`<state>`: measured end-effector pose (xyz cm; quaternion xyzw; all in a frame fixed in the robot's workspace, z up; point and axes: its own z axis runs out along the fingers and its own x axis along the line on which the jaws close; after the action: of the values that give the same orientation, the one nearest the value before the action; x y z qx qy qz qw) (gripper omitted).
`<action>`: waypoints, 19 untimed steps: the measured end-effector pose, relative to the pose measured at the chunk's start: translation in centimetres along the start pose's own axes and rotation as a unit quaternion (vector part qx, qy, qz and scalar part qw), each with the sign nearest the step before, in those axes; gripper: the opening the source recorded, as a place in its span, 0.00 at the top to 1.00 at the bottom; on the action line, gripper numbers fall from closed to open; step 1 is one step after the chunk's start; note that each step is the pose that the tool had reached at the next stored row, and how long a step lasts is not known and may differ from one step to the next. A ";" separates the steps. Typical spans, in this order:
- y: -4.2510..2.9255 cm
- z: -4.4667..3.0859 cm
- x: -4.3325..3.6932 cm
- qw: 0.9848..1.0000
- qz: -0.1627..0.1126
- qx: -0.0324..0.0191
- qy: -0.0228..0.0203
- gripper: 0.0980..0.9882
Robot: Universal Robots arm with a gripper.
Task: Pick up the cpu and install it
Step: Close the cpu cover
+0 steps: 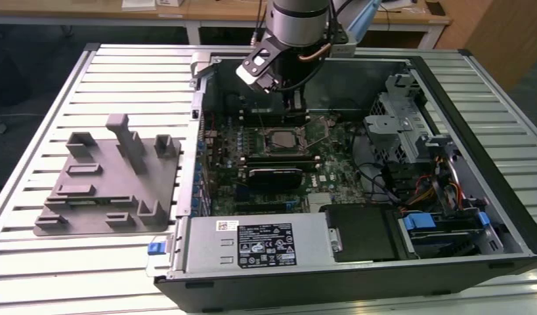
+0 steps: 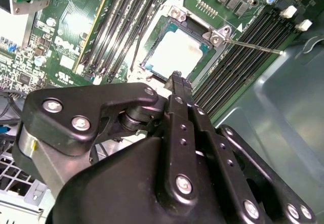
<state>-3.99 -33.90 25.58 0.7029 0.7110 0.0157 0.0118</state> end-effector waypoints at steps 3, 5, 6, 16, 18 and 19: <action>0.27 0.01 0.00 1.000 0.000 0.000 0.000 0.99; 0.44 0.02 -0.01 1.000 0.000 0.000 0.000 0.99; 0.52 0.02 -0.01 1.000 0.000 0.000 0.000 0.99; 1.32 0.05 -0.01 1.000 0.000 0.000 0.000 0.99; 1.57 0.06 -0.02 1.000 0.000 0.000 0.000 0.99; 1.72 0.07 -0.02 1.000 0.000 0.000 0.000 0.99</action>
<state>-2.26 -33.90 25.58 0.7029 0.7110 0.0157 0.0118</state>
